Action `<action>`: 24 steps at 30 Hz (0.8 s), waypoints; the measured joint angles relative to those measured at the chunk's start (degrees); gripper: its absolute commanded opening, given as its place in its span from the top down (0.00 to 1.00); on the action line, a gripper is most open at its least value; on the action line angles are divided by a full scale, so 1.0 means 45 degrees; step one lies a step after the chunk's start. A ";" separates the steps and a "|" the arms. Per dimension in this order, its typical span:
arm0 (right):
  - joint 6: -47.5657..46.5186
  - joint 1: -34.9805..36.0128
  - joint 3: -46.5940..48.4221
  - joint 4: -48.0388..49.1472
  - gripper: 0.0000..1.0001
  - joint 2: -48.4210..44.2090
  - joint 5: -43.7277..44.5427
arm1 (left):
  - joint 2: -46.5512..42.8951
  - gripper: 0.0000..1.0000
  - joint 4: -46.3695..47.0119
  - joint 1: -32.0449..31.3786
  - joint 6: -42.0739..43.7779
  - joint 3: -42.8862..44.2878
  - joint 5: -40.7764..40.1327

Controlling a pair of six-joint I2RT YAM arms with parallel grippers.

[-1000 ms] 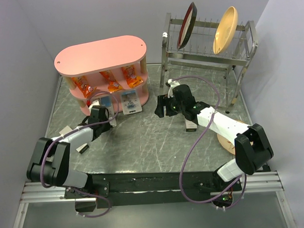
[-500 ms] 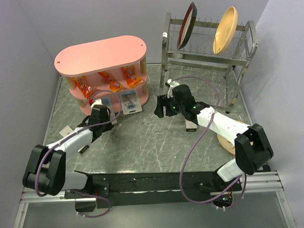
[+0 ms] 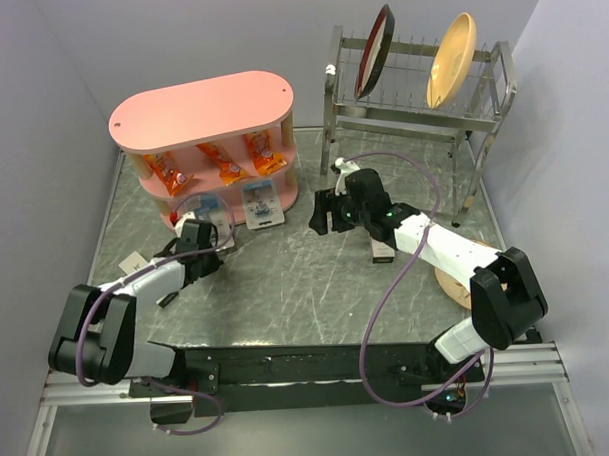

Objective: Place and organize the shaving razors onto the shelf

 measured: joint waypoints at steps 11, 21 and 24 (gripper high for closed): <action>0.0010 0.0005 0.0019 -0.0005 0.20 0.0277 -0.0005 | 0.0301 0.99 0.1865 -0.0151 0.0316 -0.0189 -0.0024; 0.0010 0.0010 0.0019 0.0019 0.20 0.0393 -0.0005 | 0.0593 0.92 0.2093 -0.0155 0.0733 0.0117 -0.0204; 0.0019 0.0010 0.0019 0.0019 0.20 0.0393 -0.0010 | 0.0719 0.93 0.2195 -0.0155 0.0855 0.0408 -0.0267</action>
